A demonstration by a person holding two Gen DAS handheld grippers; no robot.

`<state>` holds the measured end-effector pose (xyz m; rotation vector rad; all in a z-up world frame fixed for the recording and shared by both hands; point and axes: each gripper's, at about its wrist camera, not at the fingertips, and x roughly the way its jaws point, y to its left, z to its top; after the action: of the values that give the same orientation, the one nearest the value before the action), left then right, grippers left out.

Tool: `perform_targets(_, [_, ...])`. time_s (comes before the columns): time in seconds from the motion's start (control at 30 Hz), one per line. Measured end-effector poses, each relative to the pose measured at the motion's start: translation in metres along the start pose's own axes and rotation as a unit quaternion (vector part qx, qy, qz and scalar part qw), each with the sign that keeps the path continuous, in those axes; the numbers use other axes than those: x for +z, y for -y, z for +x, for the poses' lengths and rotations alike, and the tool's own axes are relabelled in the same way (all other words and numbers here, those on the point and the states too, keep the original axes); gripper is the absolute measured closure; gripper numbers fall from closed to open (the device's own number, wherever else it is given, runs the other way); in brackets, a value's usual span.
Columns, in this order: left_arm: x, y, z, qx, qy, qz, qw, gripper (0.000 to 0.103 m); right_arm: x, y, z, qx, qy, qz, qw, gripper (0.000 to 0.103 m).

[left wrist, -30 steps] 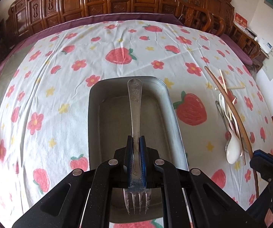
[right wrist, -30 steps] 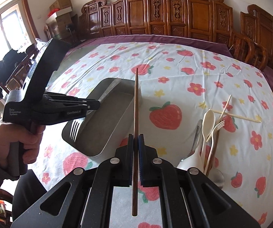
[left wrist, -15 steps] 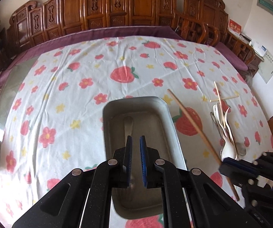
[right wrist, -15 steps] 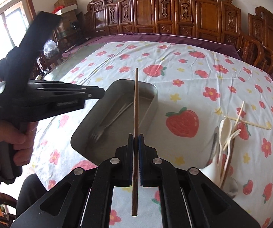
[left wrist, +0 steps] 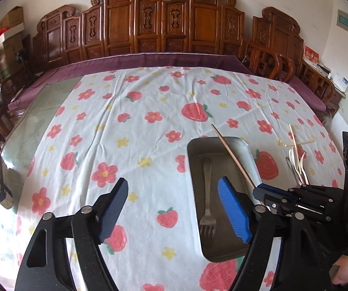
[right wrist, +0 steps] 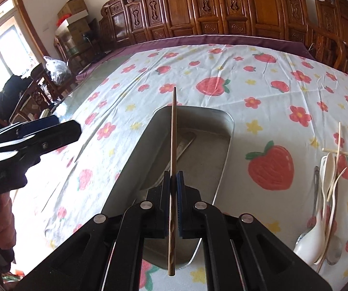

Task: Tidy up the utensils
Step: 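Lower the wooden chopstick into the tray and open the right tool, then move both tools back over the remaining utensil pile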

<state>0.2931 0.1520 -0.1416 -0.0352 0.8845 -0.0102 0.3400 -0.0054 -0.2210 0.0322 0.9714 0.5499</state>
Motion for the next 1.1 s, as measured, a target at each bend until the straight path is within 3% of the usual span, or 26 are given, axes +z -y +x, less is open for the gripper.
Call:
perform_targets(0.3, [-0.015,-0.012,0.005,0.001,-0.010,-0.007,0.9999,0.022,0.004,-0.004,0.009,0.001,0.000,0.002,1.000,0.093])
perform_targets(0.67, [-0.021,0.019,0.005,-0.012,-0.010,0.015,0.9998,0.022,-0.005,0.019,-0.043,0.005,0.035,-0.030,0.999,0.093])
perform_targets(0.83, [-0.022,0.040,-0.002,-0.023,0.000,0.031,0.9993,0.022,-0.020,0.044,-0.077,-0.019,0.054,-0.052,0.997,0.093])
perform_targets(1.1, [-0.029,0.092,-0.007,-0.057,0.010,0.054,0.9969,0.022,-0.061,0.105,-0.118,-0.096,0.053,-0.081,0.991,0.093])
